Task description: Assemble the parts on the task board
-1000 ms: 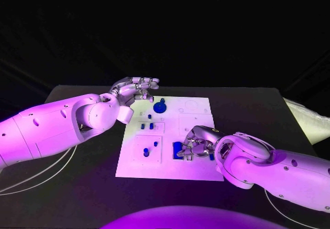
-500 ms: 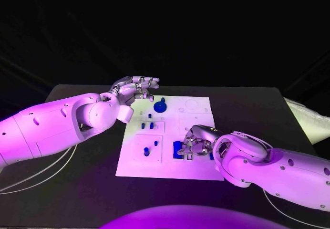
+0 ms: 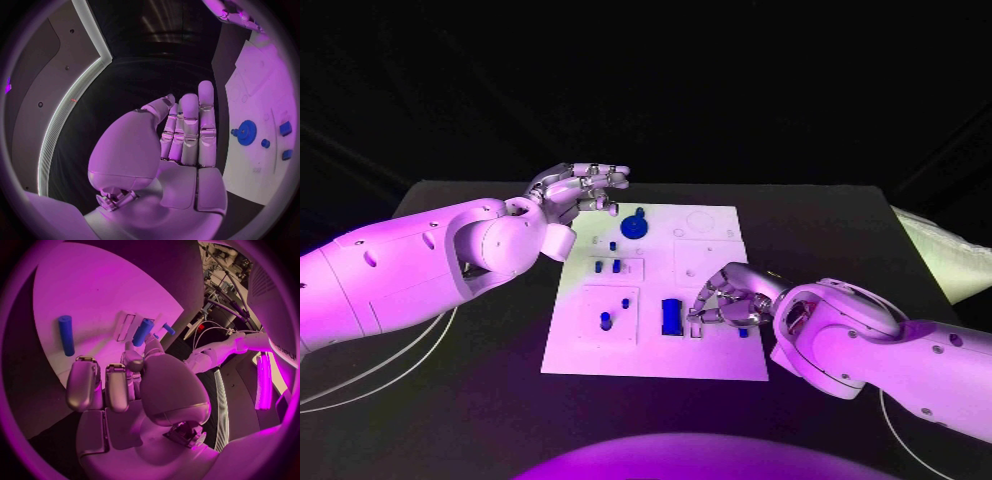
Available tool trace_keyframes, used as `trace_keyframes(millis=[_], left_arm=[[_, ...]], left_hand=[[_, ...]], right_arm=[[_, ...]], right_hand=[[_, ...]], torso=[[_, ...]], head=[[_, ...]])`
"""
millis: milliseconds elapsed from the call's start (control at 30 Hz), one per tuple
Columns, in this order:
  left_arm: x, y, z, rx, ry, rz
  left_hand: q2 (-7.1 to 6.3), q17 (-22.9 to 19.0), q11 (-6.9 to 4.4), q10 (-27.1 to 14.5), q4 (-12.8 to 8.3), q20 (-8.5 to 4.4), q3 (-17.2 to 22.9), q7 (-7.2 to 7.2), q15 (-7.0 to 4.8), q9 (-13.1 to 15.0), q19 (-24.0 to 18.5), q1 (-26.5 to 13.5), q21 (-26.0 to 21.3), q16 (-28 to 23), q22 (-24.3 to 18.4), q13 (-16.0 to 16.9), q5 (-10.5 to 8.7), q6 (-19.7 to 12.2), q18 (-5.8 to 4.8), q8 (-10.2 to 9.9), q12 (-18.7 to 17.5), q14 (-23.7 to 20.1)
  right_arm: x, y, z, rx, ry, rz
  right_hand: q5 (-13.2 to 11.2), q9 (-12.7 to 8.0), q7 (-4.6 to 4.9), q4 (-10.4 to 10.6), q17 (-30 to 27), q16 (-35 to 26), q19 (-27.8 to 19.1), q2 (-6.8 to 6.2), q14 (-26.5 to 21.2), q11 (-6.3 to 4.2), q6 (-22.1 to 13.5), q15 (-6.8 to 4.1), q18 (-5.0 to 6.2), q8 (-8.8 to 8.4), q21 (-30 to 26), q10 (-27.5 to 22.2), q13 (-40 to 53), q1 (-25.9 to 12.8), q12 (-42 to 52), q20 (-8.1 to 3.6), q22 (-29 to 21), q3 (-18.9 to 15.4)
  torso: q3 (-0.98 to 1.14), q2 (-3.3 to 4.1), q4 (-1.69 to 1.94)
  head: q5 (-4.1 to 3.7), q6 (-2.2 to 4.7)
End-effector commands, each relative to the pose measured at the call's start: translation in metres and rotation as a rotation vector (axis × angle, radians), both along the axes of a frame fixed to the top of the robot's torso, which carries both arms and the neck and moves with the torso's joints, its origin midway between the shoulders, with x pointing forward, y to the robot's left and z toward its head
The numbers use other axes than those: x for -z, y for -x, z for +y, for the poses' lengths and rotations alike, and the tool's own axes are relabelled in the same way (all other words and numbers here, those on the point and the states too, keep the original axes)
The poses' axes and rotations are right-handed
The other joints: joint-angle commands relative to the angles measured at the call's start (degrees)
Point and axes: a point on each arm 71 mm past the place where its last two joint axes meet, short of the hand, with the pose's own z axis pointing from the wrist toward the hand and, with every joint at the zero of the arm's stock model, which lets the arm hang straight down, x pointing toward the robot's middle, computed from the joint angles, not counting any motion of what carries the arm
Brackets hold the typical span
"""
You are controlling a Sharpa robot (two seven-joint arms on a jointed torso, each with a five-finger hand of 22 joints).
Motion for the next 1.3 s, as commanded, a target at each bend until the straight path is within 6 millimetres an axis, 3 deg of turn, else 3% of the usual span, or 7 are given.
trace_keyframes(millis=[33, 200, 300, 567, 1000, 1300], left_arm=[[-0.001, 0.001, -0.002, 0.023, 0.011, -0.01], [-0.001, 0.001, -0.001, 0.022, 0.011, -0.01], [-0.001, 0.001, 0.0, 0.022, 0.011, -0.011], [-0.001, 0.001, -0.001, 0.023, 0.012, -0.011], [-0.001, 0.001, 0.0, 0.02, 0.01, -0.01], [-0.001, 0.001, 0.0, 0.021, 0.01, -0.01]], left_hand=[[-0.02, -0.2, -0.07, -0.4, -0.2, 0.48, 0.2, 0.13, 0.22, -0.1, 0.0, -0.6, -0.2, 0.0, -0.1, 0.0, 0.34, -0.5, 0.94, 0.4, 0.3, -0.4], [-0.02, -0.2, -0.07, -0.4, -0.2, 0.48, 0.2, 0.13, 0.22, -0.1, 0.0, -0.6, -0.2, 0.0, -0.1, 0.0, 0.34, -0.5, 0.94, 0.4, 0.3, -0.4], [-0.02, -0.2, -0.07, -0.4, -0.2, 0.48, 0.2, 0.13, 0.22, -0.1, 0.0, -0.6, -0.2, 0.0, -0.1, 0.0, 0.34, -0.5, 0.94, 0.4, 0.3, -0.4], [-0.02, -0.2, -0.07, -0.4, -0.2, 0.48, 0.2, 0.13, 0.22, -0.1, 0.0, -0.6, -0.2, 0.0, -0.1, 0.0, 0.34, -0.5, 0.94, 0.4, 0.3, -0.4], [-0.02, -0.2, -0.07, -0.4, -0.2, 0.48, 0.2, 0.13, 0.22, -0.1, 0.0, -0.6, -0.2, 0.0, -0.1, 0.0, 0.34, -0.5, 0.94, 0.4, 0.3, -0.4], [-0.02, -0.2, -0.07, -0.4, -0.2, 0.48, 0.2, 0.13, 0.22, -0.1, 0.0, -0.6, -0.2, 0.0, -0.1, 0.0, 0.34, -0.5, 0.94, 0.4, 0.3, -0.4]], right_arm=[[-0.011, 0.001, -0.007, -0.005, -0.131, -0.033], [-0.015, -0.002, -0.029, 0.01, -0.024, -0.092], [-0.015, -0.003, -0.041, 0.032, 0.047, -0.112], [-0.007, -0.005, -0.057, 0.093, 0.185, -0.123], [0.008, -0.003, -0.06, 0.122, 0.285, -0.067], [0.011, 0.0, -0.056, 0.098, 0.314, -0.058]], right_hand=[[-0.2, -0.2, -0.03, -1.0, 2.7, 0.4, -0.1, 0.38, 3.5, 0.0, -0.2, 0.44, -0.38, -0.38, -0.3, -0.6, -0.4, 2.1, -0.6, 0.6, -0.1, 0.9], [-0.9, -0.7, -0.47, -2.8, 2.4, 0.1, 0.0, 1.22, 3.5, -0.41, 1.6, 0.15, -0.34, -0.8, -0.3, -1.1, -2.0, 5.3, -2.7, 0.45, -0.1, 3.1], [-1.7, -1.2, -0.66, -2.7, 2.5, 0.1, 0.1, 0.99, 3.5, -0.57, 2.6, 0.02, -0.37, -1.29, -0.2, -0.7, -2.3, 5.1, -3.1, 0.34, 0.1, 3.5], [-2.1, -1.7, -1.06, -1.7, 2.7, 0.2, 0.2, 0.33, 3.5, -0.87, 4.6, -0.19, -0.41, -1.9, -0.2, 0.0, -2.8, 3.4, -3.7, 0.15, 0.3, 3.7], [-2.6, -2.1, -1.23, 0.6, 2.6, 0.0, 0.2, -1.23, 3.5, -0.95, 5.9, -0.29, -0.39, -2.55, -0.3, 0.5, -3.0, 0.4, -4.2, 0.03, 0.1, 2.9], [-2.8, -2.1, -1.33, 1.7, 2.6, -0.1, 0.2, -1.61, 3.5, -1.01, 6.5, -0.34, -0.39, -2.65, -0.3, 0.5, -3.3, -0.6, -4.7, 0.0, 0.1, 2.7]], torso=[[0.08, -0.01, -0.08], [0.12, 0.0, -0.2], [0.18, -0.03, -0.3], [0.06, -0.04, -0.16], [0.05, 0.0, -0.07], [0.11, -0.01, -0.08]], head=[[-0.27, 0.22], [-0.4, 0.43], [-0.45, 0.52], [-1.04, 0.66], [-1.2, 0.53], [-1.08, 0.33]])
